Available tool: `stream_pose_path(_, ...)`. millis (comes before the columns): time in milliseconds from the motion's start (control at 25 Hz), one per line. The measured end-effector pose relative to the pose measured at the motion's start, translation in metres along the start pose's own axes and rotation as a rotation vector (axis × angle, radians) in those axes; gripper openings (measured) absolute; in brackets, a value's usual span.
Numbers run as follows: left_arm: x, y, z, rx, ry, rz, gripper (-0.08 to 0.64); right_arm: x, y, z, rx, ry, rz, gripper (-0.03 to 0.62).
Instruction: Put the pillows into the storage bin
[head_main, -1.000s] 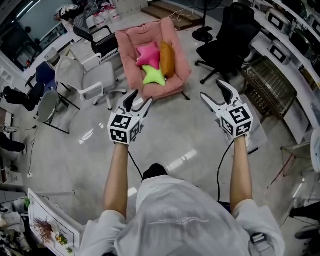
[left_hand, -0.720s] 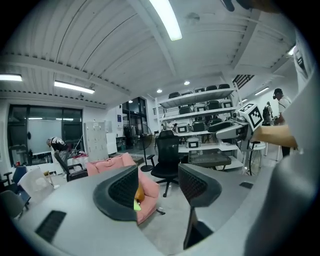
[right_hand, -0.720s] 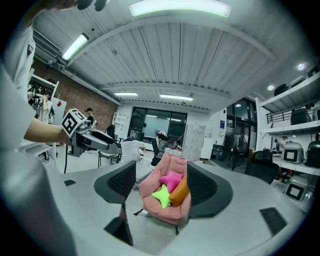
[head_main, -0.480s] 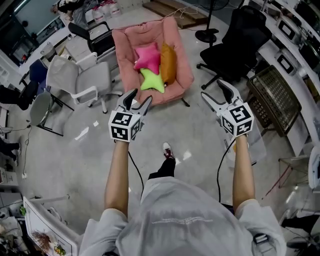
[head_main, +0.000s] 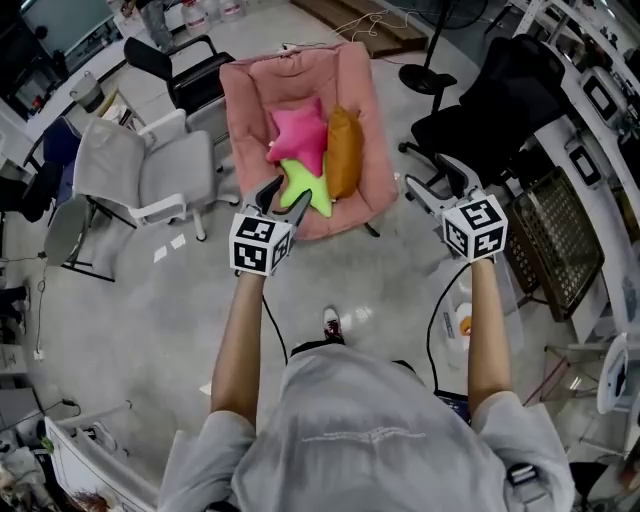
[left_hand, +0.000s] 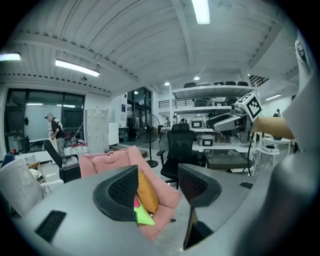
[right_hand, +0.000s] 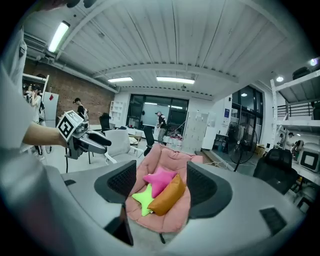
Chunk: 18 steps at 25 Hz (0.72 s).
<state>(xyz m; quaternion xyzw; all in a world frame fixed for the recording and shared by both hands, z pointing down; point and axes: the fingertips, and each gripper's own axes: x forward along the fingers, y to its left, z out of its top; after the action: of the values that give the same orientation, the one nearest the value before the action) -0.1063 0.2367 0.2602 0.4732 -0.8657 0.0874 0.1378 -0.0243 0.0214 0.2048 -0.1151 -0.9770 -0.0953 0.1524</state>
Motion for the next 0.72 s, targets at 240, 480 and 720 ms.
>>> stream_pose_path(240, 0.055, 0.032, -0.020, -0.077, 0.054, -0.004, 0.267, 0.066, -0.029, -0.008, -0.038, 0.084, 0.035, 0.291)
stream_pose_path(480, 0.101, 0.049, -0.057, -0.148, 0.129, 0.007, 0.267, 0.129, -0.058, -0.031, -0.026, 0.137, 0.085, 0.287)
stream_pose_path(720, 0.158, 0.071, -0.101, -0.232, 0.202, 0.060, 0.267, 0.207, -0.097, -0.064, -0.075, 0.190, 0.178, 0.284)
